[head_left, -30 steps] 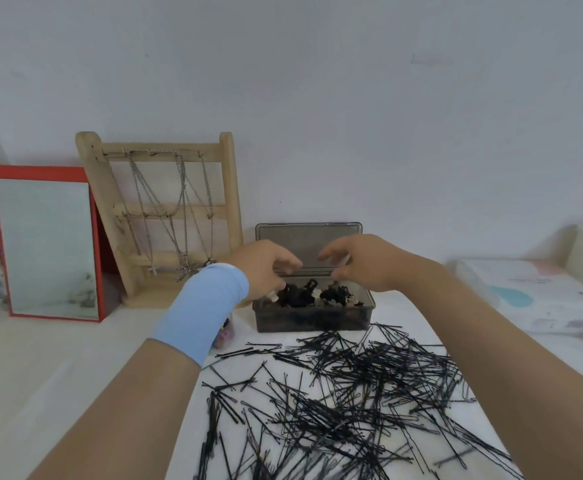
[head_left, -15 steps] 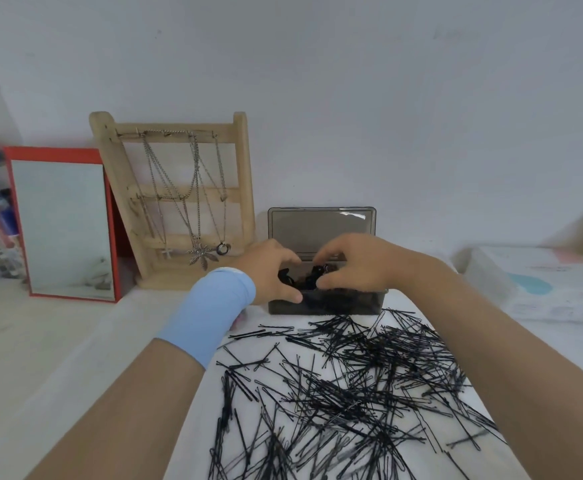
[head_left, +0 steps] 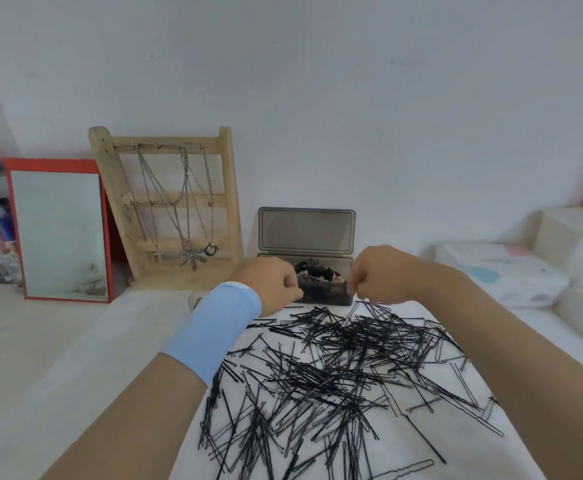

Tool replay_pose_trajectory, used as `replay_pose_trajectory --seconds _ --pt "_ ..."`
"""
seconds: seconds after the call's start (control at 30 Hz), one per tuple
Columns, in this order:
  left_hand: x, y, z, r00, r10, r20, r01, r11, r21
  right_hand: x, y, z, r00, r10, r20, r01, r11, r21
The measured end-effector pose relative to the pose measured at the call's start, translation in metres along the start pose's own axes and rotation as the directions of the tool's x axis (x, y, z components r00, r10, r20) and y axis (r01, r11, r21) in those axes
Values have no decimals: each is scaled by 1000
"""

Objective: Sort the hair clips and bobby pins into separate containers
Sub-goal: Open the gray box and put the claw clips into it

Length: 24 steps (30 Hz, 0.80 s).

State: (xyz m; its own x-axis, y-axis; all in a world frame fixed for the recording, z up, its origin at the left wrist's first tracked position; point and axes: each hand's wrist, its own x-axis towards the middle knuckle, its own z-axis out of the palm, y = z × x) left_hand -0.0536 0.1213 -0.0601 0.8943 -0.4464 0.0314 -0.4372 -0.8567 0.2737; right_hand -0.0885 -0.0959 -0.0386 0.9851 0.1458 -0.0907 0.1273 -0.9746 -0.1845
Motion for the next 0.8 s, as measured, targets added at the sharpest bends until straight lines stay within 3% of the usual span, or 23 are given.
replay_pose_trajectory --seconds 0.1,0.2,0.3,0.47,0.57,0.67,0.8 --pt "-3 11 16 969 -94 227 56 984 169 -3 11 30 987 110 120 -78 966 -245" --pt "-5 17 26 970 -92 226 38 972 230 -7 17 50 988 101 116 -74 974 -216" --pt "-7 24 30 964 -45 261 1 986 168 -13 17 49 995 13 95 0 991 -134" --pt "-10 30 22 929 44 368 -37 999 -26 -39 18 30 967 -123 222 95 987 132" --pt "-6 37 22 947 34 319 -30 999 -17 -50 32 14 989 -122 85 90 945 314" --pt "-4 53 32 940 20 341 -65 990 122 -53 56 11 999 38 -17 -34 986 160" --pt "-6 70 42 926 124 356 -153 987 54 -60 66 27 942 279 188 -251 954 -163"
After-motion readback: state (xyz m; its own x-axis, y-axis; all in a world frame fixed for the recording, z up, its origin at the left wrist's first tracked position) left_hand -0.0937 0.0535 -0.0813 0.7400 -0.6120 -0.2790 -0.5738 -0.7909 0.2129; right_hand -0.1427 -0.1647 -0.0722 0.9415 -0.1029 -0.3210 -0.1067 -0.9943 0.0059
